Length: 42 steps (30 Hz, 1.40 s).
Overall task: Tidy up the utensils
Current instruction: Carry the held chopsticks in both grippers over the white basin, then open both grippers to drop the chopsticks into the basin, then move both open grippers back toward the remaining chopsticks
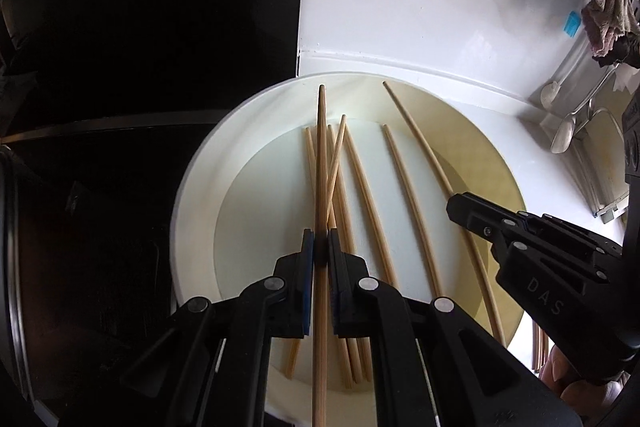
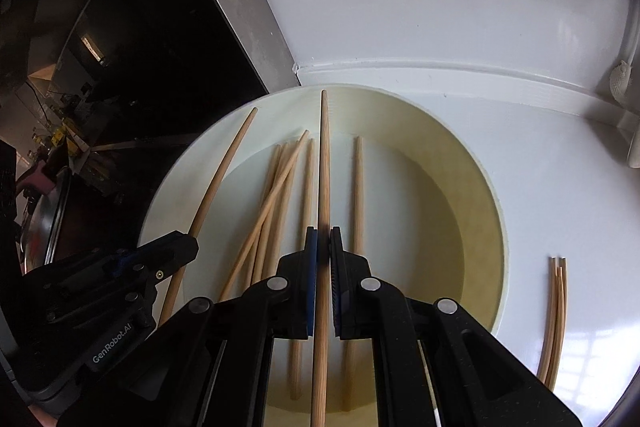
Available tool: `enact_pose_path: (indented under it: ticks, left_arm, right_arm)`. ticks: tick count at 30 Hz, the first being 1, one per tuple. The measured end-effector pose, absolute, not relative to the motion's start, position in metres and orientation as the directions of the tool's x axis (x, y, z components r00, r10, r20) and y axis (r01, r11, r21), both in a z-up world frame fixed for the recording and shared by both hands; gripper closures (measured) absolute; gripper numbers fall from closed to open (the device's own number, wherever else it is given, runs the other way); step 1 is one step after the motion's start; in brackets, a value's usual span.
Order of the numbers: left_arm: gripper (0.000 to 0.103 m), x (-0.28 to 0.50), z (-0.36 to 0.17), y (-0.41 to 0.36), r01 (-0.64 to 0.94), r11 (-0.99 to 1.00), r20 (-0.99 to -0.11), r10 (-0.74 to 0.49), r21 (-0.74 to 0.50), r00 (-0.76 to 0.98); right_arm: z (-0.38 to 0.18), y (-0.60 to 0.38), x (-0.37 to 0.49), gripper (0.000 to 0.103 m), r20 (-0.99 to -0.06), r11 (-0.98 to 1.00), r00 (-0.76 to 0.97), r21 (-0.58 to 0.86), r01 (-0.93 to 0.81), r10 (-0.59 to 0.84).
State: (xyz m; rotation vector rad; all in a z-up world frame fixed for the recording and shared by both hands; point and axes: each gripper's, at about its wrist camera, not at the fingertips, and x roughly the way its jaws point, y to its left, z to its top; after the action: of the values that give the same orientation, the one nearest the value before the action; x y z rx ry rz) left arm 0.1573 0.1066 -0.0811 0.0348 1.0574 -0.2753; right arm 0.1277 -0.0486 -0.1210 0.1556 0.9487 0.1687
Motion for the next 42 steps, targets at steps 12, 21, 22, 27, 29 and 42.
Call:
enact_pose_path:
  ticks: [12, 21, 22, 27, 29, 42]
  left_arm:
    - [0.095, 0.172, -0.11, 0.1, 0.228, 0.968, -0.905, -0.189, -0.106, 0.382]
    - [0.095, 0.179, -0.119, 0.106, 0.213, 0.972, -0.916, -0.176, -0.102, 0.362]
    - [0.095, 0.179, -0.118, 0.106, 0.211, 0.972, -0.915, -0.173, -0.1, 0.364]
    - [0.084, 0.177, -0.111, 0.112, 0.192, 0.979, -0.908, -0.142, -0.07, 0.394]
    - [0.074, 0.176, -0.106, 0.116, 0.18, 0.981, -0.904, -0.135, -0.066, 0.405]
    - [0.019, 0.152, -0.068, 0.125, 0.135, 0.989, -0.855, -0.114, -0.052, 0.506]
  right_arm:
    - [-0.149, -0.049, 0.136, 0.097, -0.845, 0.979, 0.498, 0.197, -0.05, 0.196]
    - [-0.159, -0.055, 0.138, 0.097, -0.859, 0.979, 0.474, 0.2, -0.034, 0.192]
    - [-0.158, -0.055, 0.139, 0.095, -0.857, 0.979, 0.479, 0.2, -0.032, 0.191]
    - [-0.152, -0.059, 0.134, 0.088, -0.847, 0.981, 0.499, 0.194, -0.029, 0.182]
    - [-0.148, -0.061, 0.131, 0.087, -0.838, 0.98, 0.515, 0.195, -0.026, 0.18]
    - [-0.113, -0.076, 0.084, 0.063, -0.791, 0.982, 0.589, 0.187, -0.024, 0.165]
